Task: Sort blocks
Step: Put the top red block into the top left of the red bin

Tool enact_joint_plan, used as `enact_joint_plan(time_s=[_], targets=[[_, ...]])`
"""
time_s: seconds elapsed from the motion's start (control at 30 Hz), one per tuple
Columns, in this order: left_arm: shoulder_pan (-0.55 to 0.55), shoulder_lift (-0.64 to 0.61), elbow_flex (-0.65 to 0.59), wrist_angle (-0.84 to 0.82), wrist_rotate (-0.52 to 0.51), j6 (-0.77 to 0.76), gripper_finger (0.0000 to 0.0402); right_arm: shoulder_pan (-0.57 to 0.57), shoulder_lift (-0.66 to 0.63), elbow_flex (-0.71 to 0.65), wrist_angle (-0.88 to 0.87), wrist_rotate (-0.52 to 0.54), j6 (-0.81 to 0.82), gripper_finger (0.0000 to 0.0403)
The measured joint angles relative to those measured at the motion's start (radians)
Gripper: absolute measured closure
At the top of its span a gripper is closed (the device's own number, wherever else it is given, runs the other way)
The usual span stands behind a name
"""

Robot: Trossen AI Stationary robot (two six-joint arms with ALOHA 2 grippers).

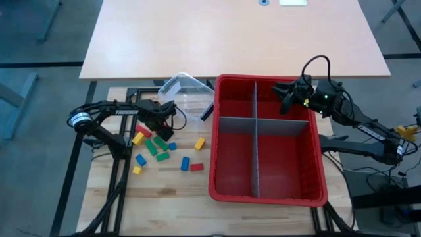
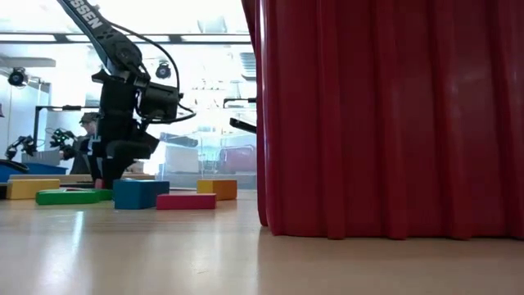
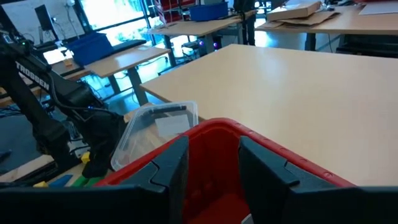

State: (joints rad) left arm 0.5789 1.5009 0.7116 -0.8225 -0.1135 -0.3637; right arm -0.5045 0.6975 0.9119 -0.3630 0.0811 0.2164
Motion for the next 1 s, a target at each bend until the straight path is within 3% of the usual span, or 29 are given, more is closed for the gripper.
enact_joint_plan(time_s=[0.07,0.27,0.37,0.47,0.77,1.0], targets=[[0.0,0.0,0.0,-0.001,0.006,0.0,0.0295,0.0,0.0,0.0,0.0,0.0,0.0,0.0286],[0.0,0.0,0.0,-0.017,0.027,-0.019,0.0282,0.0,0.0,0.0,0.0,0.0,0.0,0.0295],[-0.004,-0.002,-0.001,-0.072,0.071,-0.037,0.0272,0.0,0.0,0.0,0.0,0.0,0.0,0.0297],[-0.023,-0.023,0.011,-0.139,0.09,-0.059,0.0289,0.0,0.0,0.0,0.0,0.0,-0.001,0.0294],[-0.088,-0.191,0.074,-0.285,0.131,-0.166,0.0295,0.0,0.0,0.0,0.0,0.0,-0.007,0.0284],[-0.162,-0.372,0.191,-0.359,0.132,-0.299,0.0287,0.0,0.0,0.0,0.0,0.0,-0.007,0.0296]])
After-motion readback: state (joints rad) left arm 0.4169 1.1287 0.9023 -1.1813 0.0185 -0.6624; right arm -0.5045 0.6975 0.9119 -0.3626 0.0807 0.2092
